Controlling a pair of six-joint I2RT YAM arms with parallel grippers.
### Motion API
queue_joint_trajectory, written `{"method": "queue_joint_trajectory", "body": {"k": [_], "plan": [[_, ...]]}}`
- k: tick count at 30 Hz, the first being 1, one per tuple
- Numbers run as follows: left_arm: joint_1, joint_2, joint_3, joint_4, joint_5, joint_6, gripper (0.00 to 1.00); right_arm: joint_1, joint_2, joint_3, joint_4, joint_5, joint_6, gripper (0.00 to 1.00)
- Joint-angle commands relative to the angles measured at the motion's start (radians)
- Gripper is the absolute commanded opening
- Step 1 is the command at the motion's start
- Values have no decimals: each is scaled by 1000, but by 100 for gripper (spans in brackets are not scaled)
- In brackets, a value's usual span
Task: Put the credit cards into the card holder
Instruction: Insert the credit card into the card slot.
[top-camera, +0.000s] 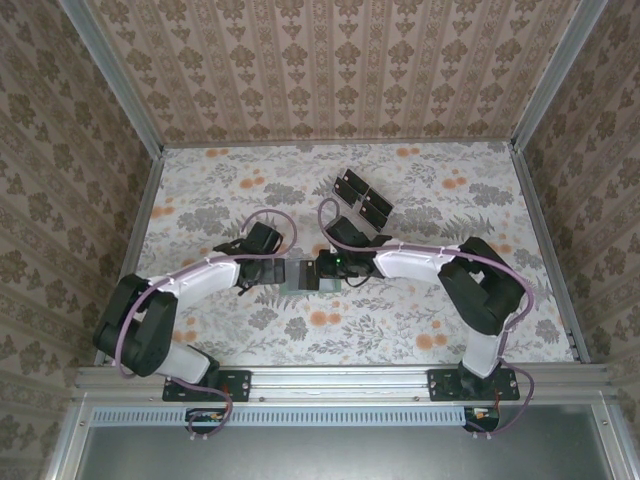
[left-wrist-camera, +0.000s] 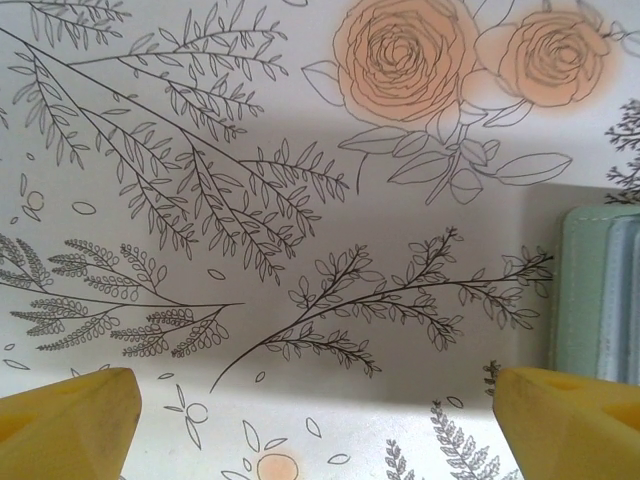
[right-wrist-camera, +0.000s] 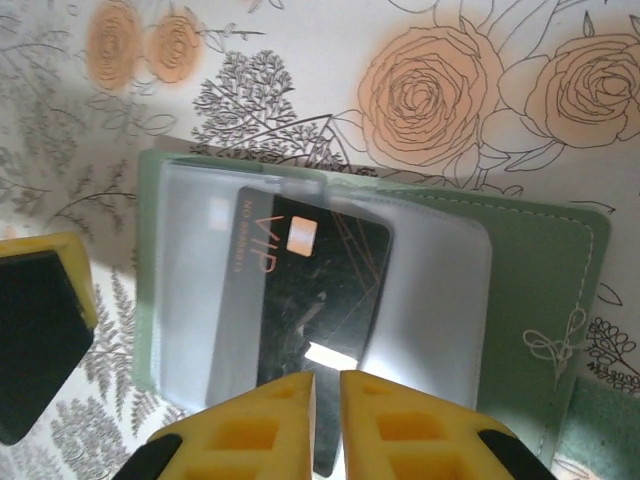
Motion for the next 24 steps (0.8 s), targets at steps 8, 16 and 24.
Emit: {"method": "queue_joint_trajectory", "body": {"k": [8, 16, 24], "plan": [[8, 81, 13, -34, -29, -20, 100, 7, 79, 77, -122, 54, -51, 11], [8, 128, 22, -19, -13, -19, 100, 9, 122, 104, -98, 12, -51, 11], [8, 154, 23, 2, 3, -16, 100, 21, 158, 149, -67, -40, -40, 11]]}}
